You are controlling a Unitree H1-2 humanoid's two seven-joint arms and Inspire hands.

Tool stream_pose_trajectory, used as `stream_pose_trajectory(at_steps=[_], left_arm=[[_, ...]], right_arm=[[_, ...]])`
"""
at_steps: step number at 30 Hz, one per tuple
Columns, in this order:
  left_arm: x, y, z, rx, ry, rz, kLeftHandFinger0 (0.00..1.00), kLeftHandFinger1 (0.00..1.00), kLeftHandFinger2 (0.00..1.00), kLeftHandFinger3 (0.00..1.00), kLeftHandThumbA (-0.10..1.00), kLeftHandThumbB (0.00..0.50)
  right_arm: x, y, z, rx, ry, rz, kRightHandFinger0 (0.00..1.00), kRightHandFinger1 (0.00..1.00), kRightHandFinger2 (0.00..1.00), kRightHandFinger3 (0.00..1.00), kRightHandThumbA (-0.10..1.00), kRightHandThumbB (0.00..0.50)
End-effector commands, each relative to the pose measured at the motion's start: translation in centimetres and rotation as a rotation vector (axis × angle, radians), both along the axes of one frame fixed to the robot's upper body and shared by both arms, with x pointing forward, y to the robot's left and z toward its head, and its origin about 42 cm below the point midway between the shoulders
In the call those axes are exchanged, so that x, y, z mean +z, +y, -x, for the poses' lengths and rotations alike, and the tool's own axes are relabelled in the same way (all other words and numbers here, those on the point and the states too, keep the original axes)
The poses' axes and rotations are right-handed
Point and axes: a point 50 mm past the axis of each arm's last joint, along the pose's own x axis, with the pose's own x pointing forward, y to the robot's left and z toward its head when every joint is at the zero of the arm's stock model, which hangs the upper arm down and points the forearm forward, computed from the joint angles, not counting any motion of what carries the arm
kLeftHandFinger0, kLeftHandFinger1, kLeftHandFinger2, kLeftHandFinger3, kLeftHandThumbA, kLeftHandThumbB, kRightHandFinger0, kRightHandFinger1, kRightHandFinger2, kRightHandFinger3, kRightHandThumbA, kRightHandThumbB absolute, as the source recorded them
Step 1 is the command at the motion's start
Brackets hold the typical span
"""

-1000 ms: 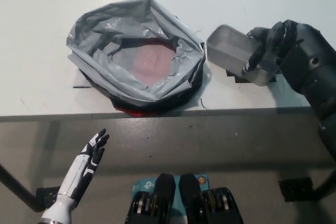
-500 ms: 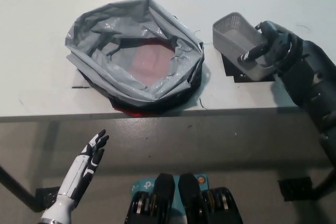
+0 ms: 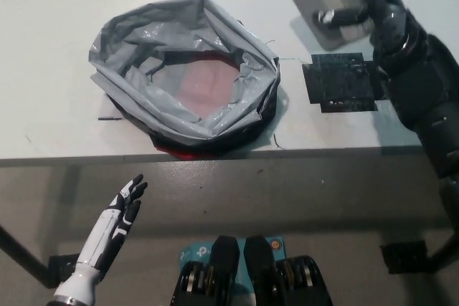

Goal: Use the right hand to pick up a small rectangular container and put it into a plastic bag and lift the bag

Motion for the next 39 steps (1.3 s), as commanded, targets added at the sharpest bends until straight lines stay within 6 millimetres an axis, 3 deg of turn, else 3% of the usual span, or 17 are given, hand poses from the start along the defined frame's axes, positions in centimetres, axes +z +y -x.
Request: stream_pose_trajectory(at_steps=[1, 5, 7, 10, 13, 17, 21, 25, 29, 32, 35, 39], left_arm=[[0.9, 0.3, -0.1, -0.034, -0.038, -0.021, 1.00, 1.00, 1.00, 1.00, 1.00, 0.500], [0.8, 0.3, -0.1, -0.032, -0.038, -0.024, 1.00, 1.00, 1.00, 1.00, 1.00, 0.500], [0.7, 0.3, -0.1, -0.034, -0.043, -0.027, 1.00, 1.00, 1.00, 1.00, 1.00, 0.500], [0.6, 0.3, 0.1, -0.035, -0.035, -0.030, 1.00, 1.00, 1.00, 1.00, 1.00, 0.500], [0.5, 0.3, 0.0, -0.040, -0.037, -0.036, 1.00, 1.00, 1.00, 1.00, 1.00, 0.500], [0.6, 0.3, 0.0, -0.044, -0.042, -0.034, 1.00, 1.00, 1.00, 1.00, 1.00, 0.500], [0.6, 0.4, -0.3, -0.045, -0.042, -0.039, 1.00, 1.00, 1.00, 1.00, 1.00, 0.500], [0.7, 0.2, -0.4, -0.051, -0.043, -0.034, 1.00, 1.00, 1.00, 1.00, 1.00, 0.500], [0.9, 0.2, -0.6, -0.056, -0.039, -0.042, 1.00, 1.00, 1.00, 1.00, 1.00, 0.500], [1.1, 0.1, -0.7, -0.058, -0.042, -0.049, 1.00, 1.00, 1.00, 1.00, 1.00, 0.500], [1.2, 0.1, -0.8, -0.065, -0.037, -0.045, 1.00, 1.00, 1.00, 1.00, 1.00, 0.500], [1.3, 0.0, -0.8, -0.069, -0.031, -0.037, 1.00, 1.00, 1.00, 1.00, 1.00, 0.500]], right_arm=[[10.5, 1.5, 0.8, 0.055, -0.251, -0.050, 0.02, 0.38, 0.73, 0.67, -0.04, 0.204], [13.2, 3.3, 1.9, 0.124, -0.340, -0.031, 0.00, 0.35, 0.68, 0.69, -0.10, 0.208], [14.8, 4.8, 2.8, 0.157, -0.382, -0.005, 0.00, 0.33, 0.67, 0.73, -0.10, 0.222], [17.2, 7.6, 4.5, 0.240, -0.460, 0.040, 0.00, 0.34, 0.68, 0.78, -0.07, 0.203], [18.2, 9.5, 5.4, 0.283, -0.504, 0.076, 0.00, 0.32, 0.60, 0.72, -0.02, 0.205], [18.5, 11.0, 6.1, 0.316, -0.521, 0.089, 0.00, 0.30, 0.60, 0.72, -0.02, 0.204], [17.4, 15.0, 6.8, 0.387, -0.494, 0.120, 0.00, 0.27, 0.56, 0.76, -0.03, 0.242], [15.6, 17.5, 7.1, 0.422, -0.464, 0.149, 0.00, 0.26, 0.57, 0.69, -0.02, 0.250], [13.9, 19.0, 7.2, 0.447, -0.446, 0.178, 0.00, 0.22, 0.53, 0.62, -0.01, 0.225], [12.2, 19.8, 7.3, 0.457, -0.408, 0.158, 0.00, 0.22, 0.52, 0.59, -0.07, 0.219], [10.0, 20.6, 7.5, 0.461, -0.364, 0.141, 0.00, 0.26, 0.59, 0.73, -0.10, 0.202], [7.0, 21.4, 7.7, 0.482, -0.345, 0.139, 0.00, 0.25, 0.59, 0.71, -0.10, 0.211]])
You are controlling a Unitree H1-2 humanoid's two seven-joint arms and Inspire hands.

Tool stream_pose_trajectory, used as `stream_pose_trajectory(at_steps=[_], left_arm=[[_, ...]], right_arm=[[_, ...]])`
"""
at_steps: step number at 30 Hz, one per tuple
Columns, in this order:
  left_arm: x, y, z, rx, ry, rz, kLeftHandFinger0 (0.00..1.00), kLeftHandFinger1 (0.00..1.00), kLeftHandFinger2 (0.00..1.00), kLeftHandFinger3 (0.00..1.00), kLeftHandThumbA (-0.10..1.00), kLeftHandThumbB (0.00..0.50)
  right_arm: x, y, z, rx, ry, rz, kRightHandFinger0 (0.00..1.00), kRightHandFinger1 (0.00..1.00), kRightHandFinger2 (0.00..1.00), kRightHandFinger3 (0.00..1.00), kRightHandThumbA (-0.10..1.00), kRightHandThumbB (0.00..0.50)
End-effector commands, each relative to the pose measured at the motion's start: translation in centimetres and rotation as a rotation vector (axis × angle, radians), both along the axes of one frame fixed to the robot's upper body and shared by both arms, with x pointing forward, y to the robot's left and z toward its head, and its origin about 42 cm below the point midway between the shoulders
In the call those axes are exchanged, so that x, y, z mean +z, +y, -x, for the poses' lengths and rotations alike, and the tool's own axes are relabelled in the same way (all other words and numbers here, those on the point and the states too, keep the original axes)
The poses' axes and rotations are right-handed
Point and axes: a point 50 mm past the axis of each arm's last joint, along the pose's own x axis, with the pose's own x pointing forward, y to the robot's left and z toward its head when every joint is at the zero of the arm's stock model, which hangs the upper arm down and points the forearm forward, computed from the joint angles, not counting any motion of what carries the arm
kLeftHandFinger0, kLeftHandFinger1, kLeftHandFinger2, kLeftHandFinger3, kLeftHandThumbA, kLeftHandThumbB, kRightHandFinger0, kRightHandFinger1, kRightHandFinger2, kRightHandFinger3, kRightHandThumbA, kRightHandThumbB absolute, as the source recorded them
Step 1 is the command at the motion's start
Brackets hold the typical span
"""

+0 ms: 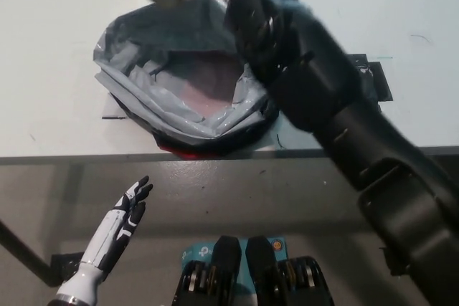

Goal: Use the right hand to pick up a small rectangular container and put it into a plastic bag and lift the bag

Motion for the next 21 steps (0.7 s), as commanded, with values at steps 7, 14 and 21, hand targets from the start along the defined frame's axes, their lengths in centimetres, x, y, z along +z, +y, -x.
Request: stream_pose_trajectory(at_steps=[7, 14, 21], left_arm=[[1.6, 0.1, -0.8, -0.040, -0.046, -0.019, 1.00, 1.00, 1.00, 1.00, 1.00, 0.500], [1.8, -0.1, -0.9, -0.046, -0.042, -0.024, 1.00, 1.00, 1.00, 1.00, 1.00, 0.500], [1.9, 0.0, -1.3, -0.050, -0.048, -0.004, 1.00, 1.00, 1.00, 1.00, 1.00, 0.500]], right_arm=[[-4.0, 0.7, 0.5, 0.014, -0.009, 0.044, 0.00, 0.23, 0.59, 0.67, -0.10, 0.207], [-8.6, -0.1, 1.1, -0.001, 0.030, 0.154, 0.00, 0.28, 0.62, 0.71, -0.06, 0.197], [-10.3, -1.1, 0.9, -0.010, 0.033, 0.219, 0.00, 0.26, 0.59, 0.69, -0.09, 0.195]])
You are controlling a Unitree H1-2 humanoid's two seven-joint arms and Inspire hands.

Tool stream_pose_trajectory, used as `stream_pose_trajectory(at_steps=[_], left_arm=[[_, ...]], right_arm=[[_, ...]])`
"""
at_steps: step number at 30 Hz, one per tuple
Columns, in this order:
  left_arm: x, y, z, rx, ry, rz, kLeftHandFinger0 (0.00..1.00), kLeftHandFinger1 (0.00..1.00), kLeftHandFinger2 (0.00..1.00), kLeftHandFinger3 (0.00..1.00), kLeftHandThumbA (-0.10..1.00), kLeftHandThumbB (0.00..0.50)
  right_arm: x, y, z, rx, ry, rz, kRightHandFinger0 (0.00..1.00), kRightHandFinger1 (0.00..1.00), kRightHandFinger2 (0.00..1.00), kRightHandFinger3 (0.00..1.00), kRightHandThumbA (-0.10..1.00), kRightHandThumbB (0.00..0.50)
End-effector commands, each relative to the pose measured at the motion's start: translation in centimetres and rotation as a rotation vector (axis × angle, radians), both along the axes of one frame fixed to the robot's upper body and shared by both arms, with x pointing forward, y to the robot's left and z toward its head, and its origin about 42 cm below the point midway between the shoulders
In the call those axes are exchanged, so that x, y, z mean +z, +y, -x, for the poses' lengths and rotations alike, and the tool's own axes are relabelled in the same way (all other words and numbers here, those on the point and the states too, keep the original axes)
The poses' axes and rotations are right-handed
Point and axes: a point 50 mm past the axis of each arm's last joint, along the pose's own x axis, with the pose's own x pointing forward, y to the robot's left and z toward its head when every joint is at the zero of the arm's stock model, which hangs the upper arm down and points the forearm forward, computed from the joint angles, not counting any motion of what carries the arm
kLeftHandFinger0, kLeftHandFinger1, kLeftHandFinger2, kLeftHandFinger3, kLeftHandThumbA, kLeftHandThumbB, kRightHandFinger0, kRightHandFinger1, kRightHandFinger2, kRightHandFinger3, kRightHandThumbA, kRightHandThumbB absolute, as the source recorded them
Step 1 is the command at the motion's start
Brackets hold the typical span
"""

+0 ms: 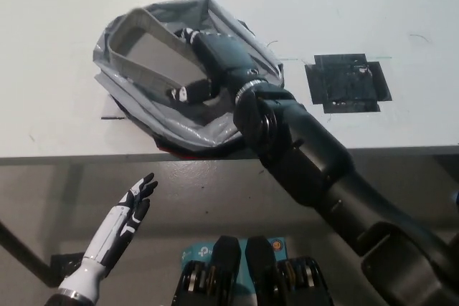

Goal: Use the right hand to pick up a small rectangular container and put it into a plastic bag and lift the bag

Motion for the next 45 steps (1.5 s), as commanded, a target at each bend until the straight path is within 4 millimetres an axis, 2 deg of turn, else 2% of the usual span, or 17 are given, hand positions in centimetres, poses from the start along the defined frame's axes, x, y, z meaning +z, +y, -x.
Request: stream_pose_trajectory(at_steps=[1, 2, 4, 5, 6, 7, 8, 9, 10, 11, 14, 19, 26, 28, 34, 38, 45], left_arm=[[1.4, 0.2, -0.7, -0.025, -0.051, 0.005, 1.00, 1.00, 1.00, 1.00, 1.00, 0.500], [1.4, 0.2, -0.8, -0.025, -0.051, 0.003, 1.00, 1.00, 1.00, 1.00, 1.00, 0.500], [1.4, 0.3, -0.8, -0.025, -0.051, -0.007, 1.00, 1.00, 1.00, 1.00, 1.00, 0.500], [1.4, 0.3, -0.8, -0.022, -0.050, -0.013, 1.00, 1.00, 1.00, 1.00, 1.00, 0.500], [1.4, 0.3, -0.9, -0.020, -0.050, -0.017, 1.00, 1.00, 1.00, 1.00, 1.00, 0.500], [1.4, 0.3, -0.9, -0.020, -0.051, -0.020, 1.00, 1.00, 1.00, 1.00, 1.00, 0.500], [1.4, 0.3, -0.9, -0.020, -0.051, -0.021, 1.00, 1.00, 1.00, 1.00, 1.00, 0.500], [1.4, 0.2, -0.9, -0.021, -0.053, -0.018, 1.00, 1.00, 1.00, 1.00, 1.00, 0.500], [1.4, 0.2, -0.9, -0.021, -0.054, -0.018, 1.00, 1.00, 1.00, 1.00, 1.00, 0.500], [1.5, 0.2, -0.9, -0.021, -0.053, -0.021, 1.00, 1.00, 1.00, 1.00, 1.00, 0.500], [1.5, 0.2, -1.0, -0.018, -0.047, -0.012, 1.00, 1.00, 1.00, 1.00, 1.00, 0.500], [1.5, 0.2, -1.2, -0.018, -0.056, -0.012, 1.00, 1.00, 1.00, 1.00, 1.00, 0.500], [1.6, 0.3, -1.2, -0.017, -0.059, -0.009, 1.00, 1.00, 1.00, 1.00, 1.00, 0.500], [1.6, 0.3, -1.2, -0.017, -0.054, -0.011, 1.00, 1.00, 1.00, 1.00, 1.00, 0.500], [1.5, 0.3, -1.0, -0.020, -0.059, -0.030, 1.00, 1.00, 1.00, 1.00, 1.00, 0.500], [1.5, 0.4, -1.0, -0.023, -0.061, -0.035, 1.00, 1.00, 1.00, 1.00, 1.00, 0.500], [1.4, 0.3, -1.1, -0.022, -0.064, -0.044, 1.00, 1.00, 1.00, 1.00, 1.00, 0.500]], right_arm=[[2.6, 0.4, -0.2, 0.048, -0.120, 0.034, 0.00, 0.25, 0.57, 0.67, -0.09, 0.194], [2.6, 0.3, -0.2, 0.048, -0.123, 0.042, 0.00, 0.22, 0.53, 0.62, -0.09, 0.198], [2.6, 0.2, -0.1, 0.052, -0.122, 0.072, 0.00, 0.22, 0.51, 0.61, -0.03, 0.196], [2.7, 0.3, -0.2, 0.057, -0.110, 0.135, 0.26, 0.53, 0.86, 0.93, 0.16, 0.233], [2.8, 0.2, -0.2, 0.063, -0.101, 0.173, 0.47, 0.74, 1.00, 1.00, 0.30, 0.288], [2.8, 0.2, -0.2, 0.074, -0.086, 0.202, 0.72, 0.99, 1.00, 1.00, 0.38, 0.314], [2.9, 0.2, -0.2, 0.077, -0.081, 0.210, 0.83, 1.00, 1.00, 1.00, 0.41, 0.323], [3.0, 0.1, -0.1, 0.074, -0.067, 0.220, 1.00, 1.00, 1.00, 1.00, 0.48, 0.368], [3.1, 0.1, -0.1, 0.072, -0.064, 0.231, 1.00, 1.00, 1.00, 1.00, 0.53, 0.385], [3.2, 0.1, 0.0, 0.070, -0.067, 0.244, 1.00, 1.00, 1.00, 1.00, 0.62, 0.434], [4.4, 0.3, 0.4, 0.081, -0.067, 0.274, 1.00, 1.00, 1.00, 1.00, 0.78, 0.499], [5.7, 0.4, 0.7, 0.094, -0.043, 0.279, 1.00, 1.00, 1.00, 1.00, 0.90, 0.500], [7.3, 0.7, 1.3, 0.122, -0.065, 0.244, 1.00, 1.00, 1.00, 1.00, 0.94, 0.500], [8.6, 1.0, 1.8, 0.141, -0.108, 0.214, 1.00, 1.00, 1.00, 1.00, 1.00, 0.500], [13.1, 1.1, 3.3, 0.163, -0.234, 0.116, 1.00, 1.00, 1.00, 1.00, 1.00, 0.500], [15.4, -0.4, 3.6, 0.133, -0.320, 0.055, 1.00, 1.00, 1.00, 1.00, 1.00, 0.500], [16.4, -2.6, 3.1, 0.049, -0.326, 0.040, 1.00, 1.00, 1.00, 1.00, 1.00, 0.490]])
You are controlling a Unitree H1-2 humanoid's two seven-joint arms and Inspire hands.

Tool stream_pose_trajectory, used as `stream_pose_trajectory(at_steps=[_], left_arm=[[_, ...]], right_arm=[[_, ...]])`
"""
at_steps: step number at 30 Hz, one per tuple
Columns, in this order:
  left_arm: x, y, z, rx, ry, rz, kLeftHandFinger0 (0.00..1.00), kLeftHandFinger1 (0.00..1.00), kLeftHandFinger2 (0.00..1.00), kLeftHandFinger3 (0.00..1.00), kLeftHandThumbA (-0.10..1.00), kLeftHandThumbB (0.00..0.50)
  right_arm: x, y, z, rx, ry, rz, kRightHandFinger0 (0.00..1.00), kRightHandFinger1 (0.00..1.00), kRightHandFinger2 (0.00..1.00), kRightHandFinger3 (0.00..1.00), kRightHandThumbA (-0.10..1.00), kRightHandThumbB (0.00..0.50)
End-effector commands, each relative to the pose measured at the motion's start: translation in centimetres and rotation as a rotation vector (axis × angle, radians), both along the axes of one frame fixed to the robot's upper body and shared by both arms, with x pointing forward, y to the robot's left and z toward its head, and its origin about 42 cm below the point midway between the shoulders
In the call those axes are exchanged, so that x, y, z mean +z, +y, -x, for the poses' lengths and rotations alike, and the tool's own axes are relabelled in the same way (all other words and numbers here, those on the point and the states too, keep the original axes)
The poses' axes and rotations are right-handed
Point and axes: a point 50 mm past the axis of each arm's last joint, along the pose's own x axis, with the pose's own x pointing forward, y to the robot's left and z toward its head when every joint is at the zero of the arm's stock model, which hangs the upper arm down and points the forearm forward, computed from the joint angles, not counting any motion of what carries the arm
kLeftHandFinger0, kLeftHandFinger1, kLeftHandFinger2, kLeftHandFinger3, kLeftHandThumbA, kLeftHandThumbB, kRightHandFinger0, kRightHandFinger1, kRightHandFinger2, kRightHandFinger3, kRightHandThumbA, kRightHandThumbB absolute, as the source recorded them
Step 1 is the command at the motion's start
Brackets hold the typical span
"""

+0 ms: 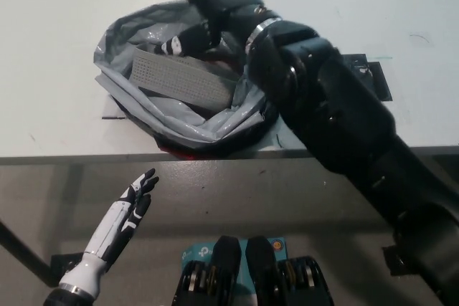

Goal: Use the right hand to pick up a small rectangular container and put it into a plastic bag and lift the bag

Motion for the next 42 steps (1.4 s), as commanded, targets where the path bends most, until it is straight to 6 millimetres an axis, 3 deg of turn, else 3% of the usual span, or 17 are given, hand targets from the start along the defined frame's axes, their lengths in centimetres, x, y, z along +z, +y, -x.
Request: stream_pose_trajectory(at_steps=[1, 4, 15, 20, 28, 42], left_arm=[[1.1, 0.4, -0.6, -0.018, -0.053, -0.031, 1.00, 1.00, 1.00, 1.00, 1.00, 0.500], [1.0, 0.5, -0.5, -0.017, -0.041, -0.020, 1.00, 1.00, 1.00, 1.00, 1.00, 0.500], [1.1, 0.3, -0.4, -0.011, -0.049, -0.024, 1.00, 1.00, 1.00, 1.00, 1.00, 0.500], [1.1, 0.2, -0.4, -0.008, -0.043, -0.022, 1.00, 1.00, 1.00, 1.00, 1.00, 0.500], [1.0, 0.2, -0.3, -0.011, -0.042, -0.021, 1.00, 1.00, 1.00, 1.00, 1.00, 0.500], [1.0, 0.3, -0.3, -0.014, -0.043, -0.018, 1.00, 1.00, 1.00, 1.00, 1.00, 0.500]], right_arm=[[4.1, -1.6, -0.1, -0.085, -0.121, -0.032, 1.00, 1.00, 1.00, 1.00, 1.00, 0.498], [3.6, -2.3, -0.6, -0.116, -0.117, -0.030, 1.00, 1.00, 1.00, 1.00, 1.00, 0.500], [-1.9, -4.9, -2.2, -0.211, 0.007, 0.029, 1.00, 1.00, 1.00, 1.00, 0.98, 0.500], [-3.5, -5.9, -2.8, -0.228, 0.084, 0.024, 1.00, 1.00, 1.00, 1.00, 0.98, 0.500], [-6.2, -6.5, -3.3, -0.228, 0.210, 0.015, 1.00, 1.00, 1.00, 1.00, 0.97, 0.500], [-7.0, -8.0, -4.7, -0.341, 0.263, -0.006, 1.00, 1.00, 1.00, 1.00, 0.95, 0.495]])
